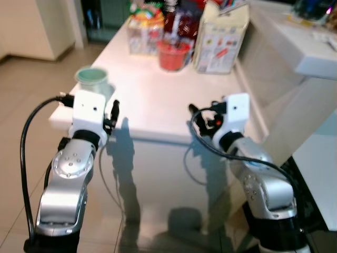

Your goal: Setting the table

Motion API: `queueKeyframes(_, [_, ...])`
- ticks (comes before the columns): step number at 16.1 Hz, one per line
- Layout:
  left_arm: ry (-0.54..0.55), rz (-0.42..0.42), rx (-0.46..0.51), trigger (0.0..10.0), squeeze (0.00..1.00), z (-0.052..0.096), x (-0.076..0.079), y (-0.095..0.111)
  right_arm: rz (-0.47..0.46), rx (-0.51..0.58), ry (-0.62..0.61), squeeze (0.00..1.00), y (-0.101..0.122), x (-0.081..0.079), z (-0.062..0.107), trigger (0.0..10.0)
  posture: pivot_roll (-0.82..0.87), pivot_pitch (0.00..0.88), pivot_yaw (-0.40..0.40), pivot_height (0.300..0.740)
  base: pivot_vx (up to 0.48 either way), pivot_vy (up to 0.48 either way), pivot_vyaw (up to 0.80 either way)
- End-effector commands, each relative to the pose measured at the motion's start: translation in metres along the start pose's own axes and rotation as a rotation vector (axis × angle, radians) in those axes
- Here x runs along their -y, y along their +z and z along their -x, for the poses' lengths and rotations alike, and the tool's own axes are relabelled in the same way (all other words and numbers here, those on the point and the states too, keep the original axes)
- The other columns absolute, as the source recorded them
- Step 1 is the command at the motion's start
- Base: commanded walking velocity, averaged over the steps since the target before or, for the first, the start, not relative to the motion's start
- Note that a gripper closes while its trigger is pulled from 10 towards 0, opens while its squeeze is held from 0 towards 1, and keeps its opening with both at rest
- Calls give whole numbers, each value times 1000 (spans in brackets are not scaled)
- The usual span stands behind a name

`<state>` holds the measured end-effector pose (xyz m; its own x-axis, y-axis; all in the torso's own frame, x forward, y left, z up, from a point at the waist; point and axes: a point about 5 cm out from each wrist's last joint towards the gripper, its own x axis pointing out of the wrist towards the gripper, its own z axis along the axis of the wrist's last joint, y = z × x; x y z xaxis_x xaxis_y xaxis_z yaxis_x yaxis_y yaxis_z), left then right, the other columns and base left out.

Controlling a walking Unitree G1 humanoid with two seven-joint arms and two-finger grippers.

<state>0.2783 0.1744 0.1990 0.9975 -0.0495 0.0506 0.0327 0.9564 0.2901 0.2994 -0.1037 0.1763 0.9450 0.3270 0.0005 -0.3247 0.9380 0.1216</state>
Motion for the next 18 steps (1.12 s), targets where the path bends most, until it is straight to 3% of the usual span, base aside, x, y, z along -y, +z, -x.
queueKeyframes(1, [-43,5,14,10000,0,-2,8,5,-11,1,-48,0,0,10,3,10000,113,0,-41,740,435,0,-800])
queueKeyframes(4, [-103,17,18,10000,0,-6,18,5,6,-11,-86,0,-1,12,9,10000,47,0,7,740,431,0,-800])
queueKeyframes(8, [-146,30,14,10000,0,-11,26,4,101,-83,-157,0,2,22,17,10000,23,0,23,740,108,0,0])
queueKeyframes(13, [-307,29,48,10000,0,4,38,7,100,-138,-259,0,13,22,28,10000,39,0,13,740,0,0,0])
queueKeyframes(14, [-333,33,54,10000,0,5,39,7,99,-153,-290,90,15,23,31,10000,36,0,15,740,0,0,0])
queueKeyframes(15, [-351,38,56,10000,0,7,41,8,97,-161,-308,914,16,24,33,10000,30,0,17,740,0,0,0])
queueKeyframes(16, [-368,40,58,10000,0,8,43,8,92,-171,-332,1000,16,26,36,10000,24,0,18,740,0,0,0])
queueKeyframes(18, [-471,53,71,10000,0,12,55,11,81,-208,-438,1000,22,41,43,10000,7,0,25,740,0,0,0])
